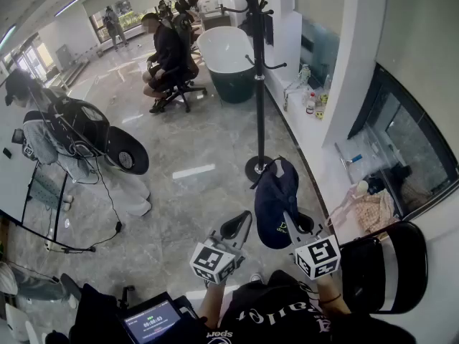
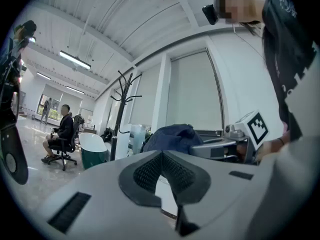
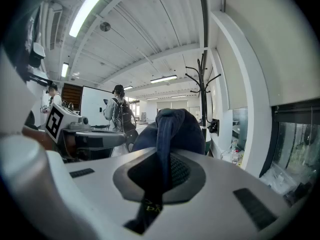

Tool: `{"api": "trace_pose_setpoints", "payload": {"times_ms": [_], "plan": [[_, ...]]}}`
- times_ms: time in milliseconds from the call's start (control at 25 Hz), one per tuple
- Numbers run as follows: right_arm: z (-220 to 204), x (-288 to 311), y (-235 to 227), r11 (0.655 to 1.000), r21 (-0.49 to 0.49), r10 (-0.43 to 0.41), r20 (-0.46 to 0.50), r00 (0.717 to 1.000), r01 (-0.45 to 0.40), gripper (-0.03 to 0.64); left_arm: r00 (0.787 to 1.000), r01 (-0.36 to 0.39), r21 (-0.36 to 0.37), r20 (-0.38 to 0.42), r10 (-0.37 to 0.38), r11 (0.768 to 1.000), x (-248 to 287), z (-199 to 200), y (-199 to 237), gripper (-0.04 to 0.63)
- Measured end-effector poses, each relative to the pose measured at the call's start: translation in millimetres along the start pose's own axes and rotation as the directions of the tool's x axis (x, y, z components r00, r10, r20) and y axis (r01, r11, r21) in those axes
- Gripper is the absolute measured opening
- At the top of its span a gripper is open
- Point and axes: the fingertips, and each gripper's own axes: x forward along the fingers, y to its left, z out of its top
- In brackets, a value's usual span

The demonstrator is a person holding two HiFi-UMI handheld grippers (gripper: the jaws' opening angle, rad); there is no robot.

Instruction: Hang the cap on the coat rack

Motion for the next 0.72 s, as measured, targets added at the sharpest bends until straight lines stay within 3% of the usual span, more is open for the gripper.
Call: {"api": "trace_pose_setpoints", "payload": {"times_ms": [320,720], "plan": [[-4,28,-23,0.999,0.017,-0.04,-0.011,0.999,0.041,0.023,0.999,0.012,-0.036,-0.033,-0.014,0.999,19,-7,27,0.005],[3,85,-99,0.998,0.032,-0.051,0.002,0.999,0.051,0.023,0.999,0.021,-0.048,-0.046,-0.023,0.999,104,-7,68,0.005]]}}
